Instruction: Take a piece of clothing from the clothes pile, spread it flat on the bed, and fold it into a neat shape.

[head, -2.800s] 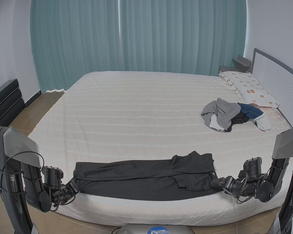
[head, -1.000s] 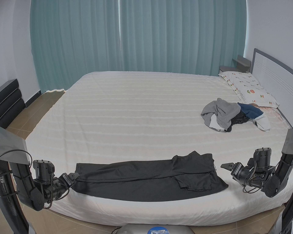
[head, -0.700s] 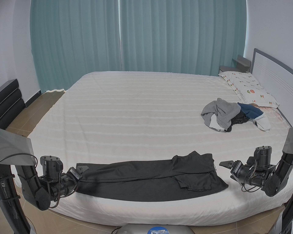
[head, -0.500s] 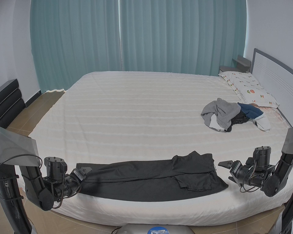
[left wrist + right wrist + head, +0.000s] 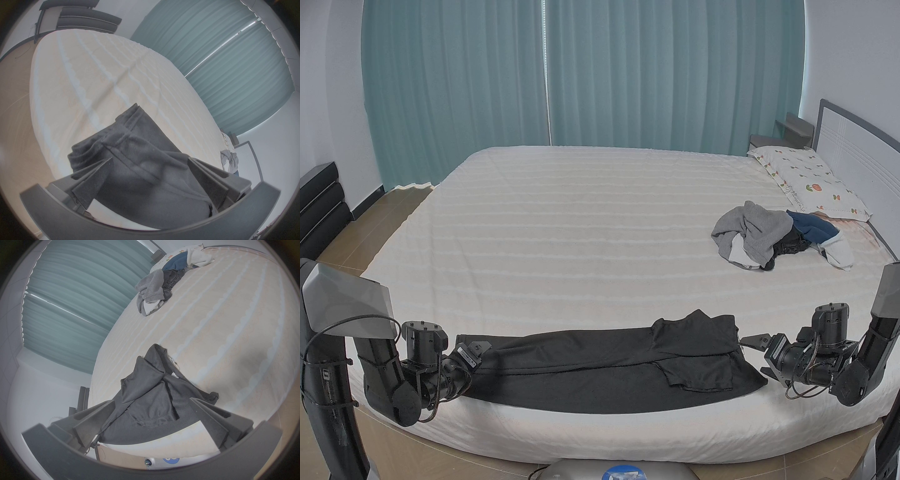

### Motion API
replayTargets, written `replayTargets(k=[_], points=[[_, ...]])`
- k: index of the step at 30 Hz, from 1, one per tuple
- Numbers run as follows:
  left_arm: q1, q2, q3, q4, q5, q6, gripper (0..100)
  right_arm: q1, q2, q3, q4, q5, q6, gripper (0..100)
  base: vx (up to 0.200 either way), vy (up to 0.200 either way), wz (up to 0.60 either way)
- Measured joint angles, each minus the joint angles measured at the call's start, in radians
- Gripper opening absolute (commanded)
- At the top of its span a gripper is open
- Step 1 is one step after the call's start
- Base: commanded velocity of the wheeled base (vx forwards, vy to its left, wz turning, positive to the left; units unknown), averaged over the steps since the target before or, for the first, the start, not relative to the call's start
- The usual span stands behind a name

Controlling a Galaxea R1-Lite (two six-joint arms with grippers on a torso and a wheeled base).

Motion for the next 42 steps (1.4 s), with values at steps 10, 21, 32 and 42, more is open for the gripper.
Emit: replayTargets(k=[10,21,32,42], points=[[0.002,0.047,-0.036,0.000,0.038,0.032,100,0.013,0.006,0.000,0.000,0.000,0.000,100,0.000,0.000,0.00],[0.001,0.071,-0.068,-0.009,0.116,0.045,0,0.046,0.012,0.001,0.000,-0.011,0.000,100,0.000,0.000,0.00],[0.028,0.023,-0.073,-0.010,0.143,0.037,0,0.092,0.008,-0.042,0.004,-0.091,0.039,100,0.000,0.000,0.00],[0.052,-0.024,-0.111,-0.009,0.118,0.033,0,0.118,0.035,-0.156,0.116,-0.139,0.043,100,0.000,0.000,0.00]])
